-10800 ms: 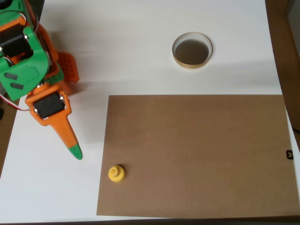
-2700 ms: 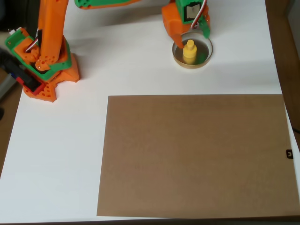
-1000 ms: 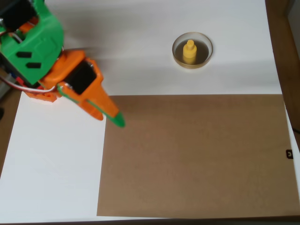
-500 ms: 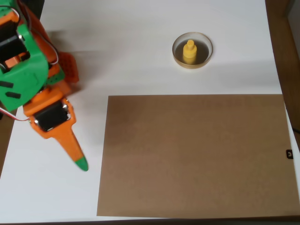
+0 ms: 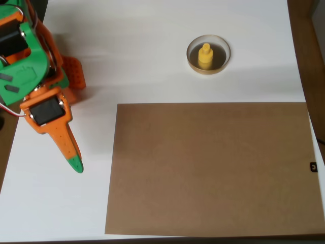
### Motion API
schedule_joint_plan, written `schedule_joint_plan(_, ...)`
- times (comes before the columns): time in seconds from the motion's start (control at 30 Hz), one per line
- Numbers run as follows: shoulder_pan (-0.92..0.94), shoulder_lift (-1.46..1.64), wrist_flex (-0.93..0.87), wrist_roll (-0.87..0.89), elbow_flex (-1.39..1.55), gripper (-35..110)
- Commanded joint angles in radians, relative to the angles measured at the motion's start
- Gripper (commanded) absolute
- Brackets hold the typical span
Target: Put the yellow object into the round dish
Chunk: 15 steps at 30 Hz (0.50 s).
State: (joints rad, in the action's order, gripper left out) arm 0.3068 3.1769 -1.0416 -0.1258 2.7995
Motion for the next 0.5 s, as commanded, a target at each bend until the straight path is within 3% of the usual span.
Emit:
schedule_joint_plan(0.0, 0.014, 0.083, -0.021, -0.014, 0.031, 21)
schedule_joint_plan(0.47, 0.144, 0.089, -0.003, 0.029, 0.112, 17)
